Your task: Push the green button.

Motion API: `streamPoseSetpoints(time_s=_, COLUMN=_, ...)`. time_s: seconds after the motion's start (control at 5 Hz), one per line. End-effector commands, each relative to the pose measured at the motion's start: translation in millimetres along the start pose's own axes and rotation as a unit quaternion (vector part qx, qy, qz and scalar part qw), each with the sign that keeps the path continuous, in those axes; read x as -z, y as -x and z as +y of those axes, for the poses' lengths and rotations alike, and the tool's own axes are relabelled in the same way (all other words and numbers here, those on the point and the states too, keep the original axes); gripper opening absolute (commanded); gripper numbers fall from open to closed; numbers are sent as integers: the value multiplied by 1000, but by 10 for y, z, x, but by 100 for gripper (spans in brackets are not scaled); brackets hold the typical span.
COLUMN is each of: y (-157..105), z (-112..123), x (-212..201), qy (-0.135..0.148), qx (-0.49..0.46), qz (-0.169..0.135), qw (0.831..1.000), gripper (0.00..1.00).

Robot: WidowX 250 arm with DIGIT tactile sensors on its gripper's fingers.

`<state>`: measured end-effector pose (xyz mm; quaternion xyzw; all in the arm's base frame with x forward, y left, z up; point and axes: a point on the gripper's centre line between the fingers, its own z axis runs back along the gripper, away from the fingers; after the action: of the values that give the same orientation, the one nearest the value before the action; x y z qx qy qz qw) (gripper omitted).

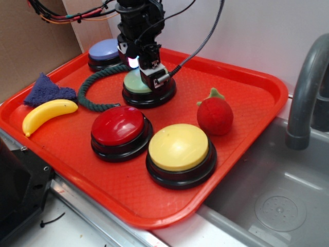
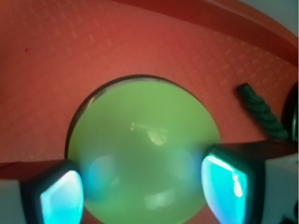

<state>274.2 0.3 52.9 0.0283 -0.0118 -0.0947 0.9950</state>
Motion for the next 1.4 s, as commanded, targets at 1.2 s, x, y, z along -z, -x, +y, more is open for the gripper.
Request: streamPoseSetpoints(time_s=1.2, y=-31, z=112, x=-816, qy=-4, qx=-67, qz=-50, qw=996, gripper=100)
